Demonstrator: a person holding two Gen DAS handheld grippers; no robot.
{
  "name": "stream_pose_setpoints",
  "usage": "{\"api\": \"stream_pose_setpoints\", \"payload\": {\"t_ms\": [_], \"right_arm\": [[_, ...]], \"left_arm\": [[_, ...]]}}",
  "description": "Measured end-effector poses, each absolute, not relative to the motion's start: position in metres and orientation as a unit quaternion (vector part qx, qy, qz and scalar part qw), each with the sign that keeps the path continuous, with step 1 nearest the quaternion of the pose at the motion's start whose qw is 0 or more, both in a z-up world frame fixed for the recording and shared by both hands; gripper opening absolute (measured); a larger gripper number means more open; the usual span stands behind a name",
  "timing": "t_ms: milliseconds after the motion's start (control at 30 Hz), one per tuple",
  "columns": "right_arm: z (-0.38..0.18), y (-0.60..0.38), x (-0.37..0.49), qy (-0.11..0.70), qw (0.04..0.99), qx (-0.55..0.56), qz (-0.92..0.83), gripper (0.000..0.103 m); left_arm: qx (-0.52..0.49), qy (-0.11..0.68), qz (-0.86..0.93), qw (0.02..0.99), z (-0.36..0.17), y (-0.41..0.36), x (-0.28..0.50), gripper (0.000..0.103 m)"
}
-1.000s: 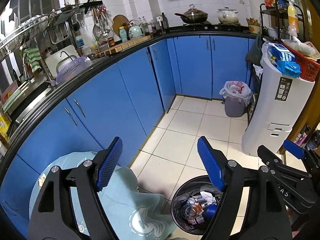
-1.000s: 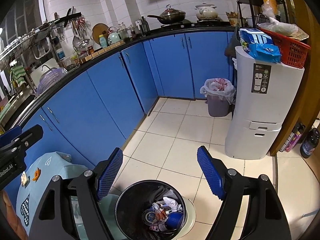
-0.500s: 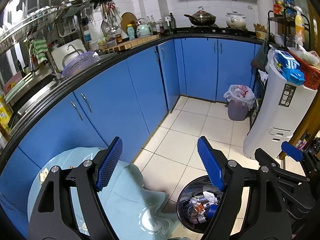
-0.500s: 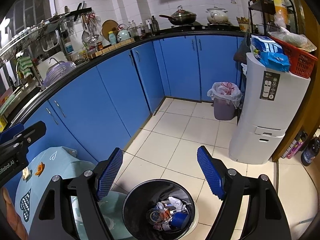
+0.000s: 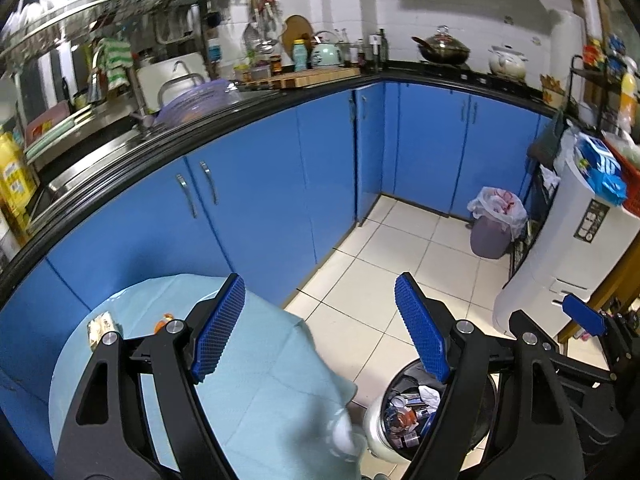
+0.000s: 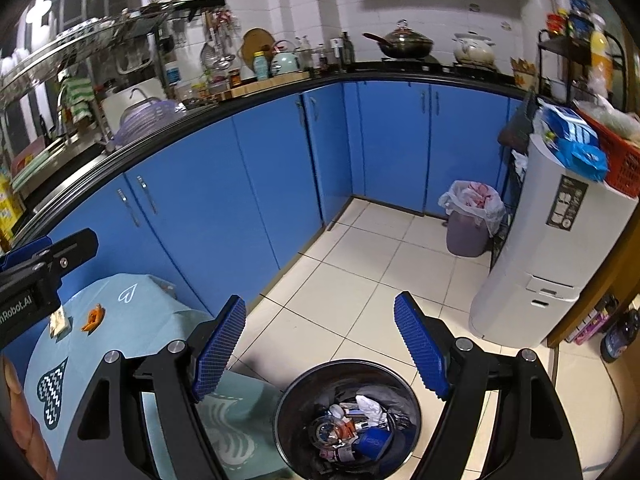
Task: Collect trash
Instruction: 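Move both grippers back over the table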
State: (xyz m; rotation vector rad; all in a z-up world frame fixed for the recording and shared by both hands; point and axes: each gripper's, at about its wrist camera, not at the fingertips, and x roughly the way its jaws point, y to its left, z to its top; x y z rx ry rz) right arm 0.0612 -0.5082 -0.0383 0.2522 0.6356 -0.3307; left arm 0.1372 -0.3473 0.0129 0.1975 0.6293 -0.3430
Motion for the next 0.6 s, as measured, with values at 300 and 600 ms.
{"api": "stream_pose_setpoints", "payload": {"t_ms": [300,600], "right_arm": [[-0.03,-0.462,0.077,0.312,0.936,0.091,-0.135,0.075],[-0.021,-0.414,0.092,0.311,0.942,0.062,-0.109,0.075]], "left_arm": [[0.072,0.305,-0.145,0.938,0.016,-0.299,0.144,0.077],[0.049,0.304,-0.12,0.944,0.017,-0.248,0.15,0.077]]}}
